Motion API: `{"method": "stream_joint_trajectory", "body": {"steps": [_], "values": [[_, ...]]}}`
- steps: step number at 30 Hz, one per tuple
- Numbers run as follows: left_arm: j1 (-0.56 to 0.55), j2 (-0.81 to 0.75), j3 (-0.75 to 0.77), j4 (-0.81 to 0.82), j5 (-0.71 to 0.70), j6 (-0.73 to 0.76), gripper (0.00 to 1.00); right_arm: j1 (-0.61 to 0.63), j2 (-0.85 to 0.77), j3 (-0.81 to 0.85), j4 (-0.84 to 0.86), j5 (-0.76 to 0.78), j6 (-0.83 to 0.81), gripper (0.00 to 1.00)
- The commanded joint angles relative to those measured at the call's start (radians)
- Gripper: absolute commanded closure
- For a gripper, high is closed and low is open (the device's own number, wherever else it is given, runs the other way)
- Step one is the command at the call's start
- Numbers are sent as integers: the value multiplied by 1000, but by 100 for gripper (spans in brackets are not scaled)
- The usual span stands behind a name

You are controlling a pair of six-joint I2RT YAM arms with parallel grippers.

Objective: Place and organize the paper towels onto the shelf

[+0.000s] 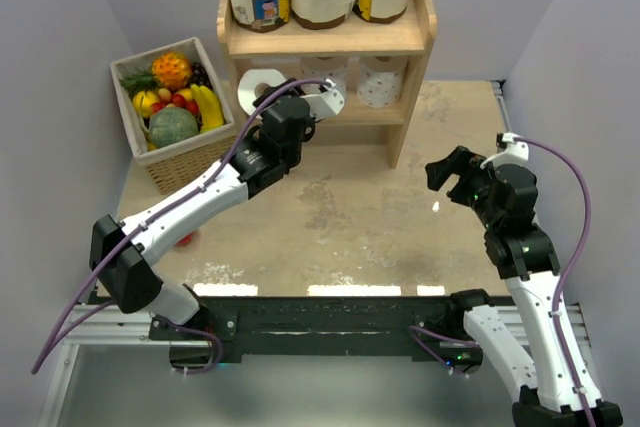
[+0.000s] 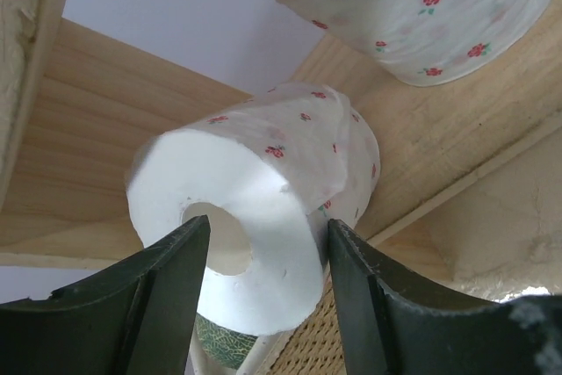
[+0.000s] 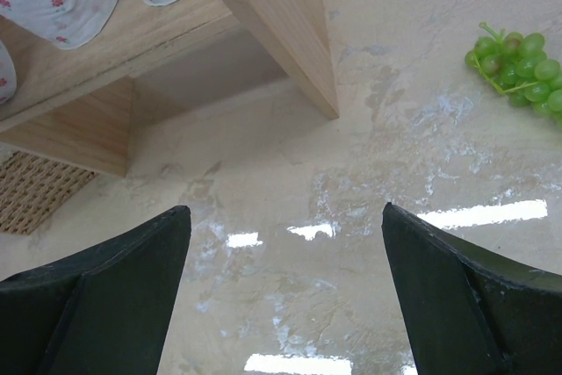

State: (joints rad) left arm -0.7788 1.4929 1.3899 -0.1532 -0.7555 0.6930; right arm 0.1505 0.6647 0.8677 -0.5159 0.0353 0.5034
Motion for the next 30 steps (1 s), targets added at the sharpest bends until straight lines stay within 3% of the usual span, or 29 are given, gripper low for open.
{"method": "stream_joint_trajectory", "body": {"steps": [1,15,25,30], "values": [[21,9,60,92,-25,63,38,-3,7,53,24,-3,-11,6],[21,9,101,72,21,36,37,-2,10,51,27,-6,-8,6],[26,-68,81,6,160,-104,36,-2,6,53,5,9,-45,6],[26,-172,37,-36,326,-288,33,-2,36,74,-21,-32,-117,1]]}}
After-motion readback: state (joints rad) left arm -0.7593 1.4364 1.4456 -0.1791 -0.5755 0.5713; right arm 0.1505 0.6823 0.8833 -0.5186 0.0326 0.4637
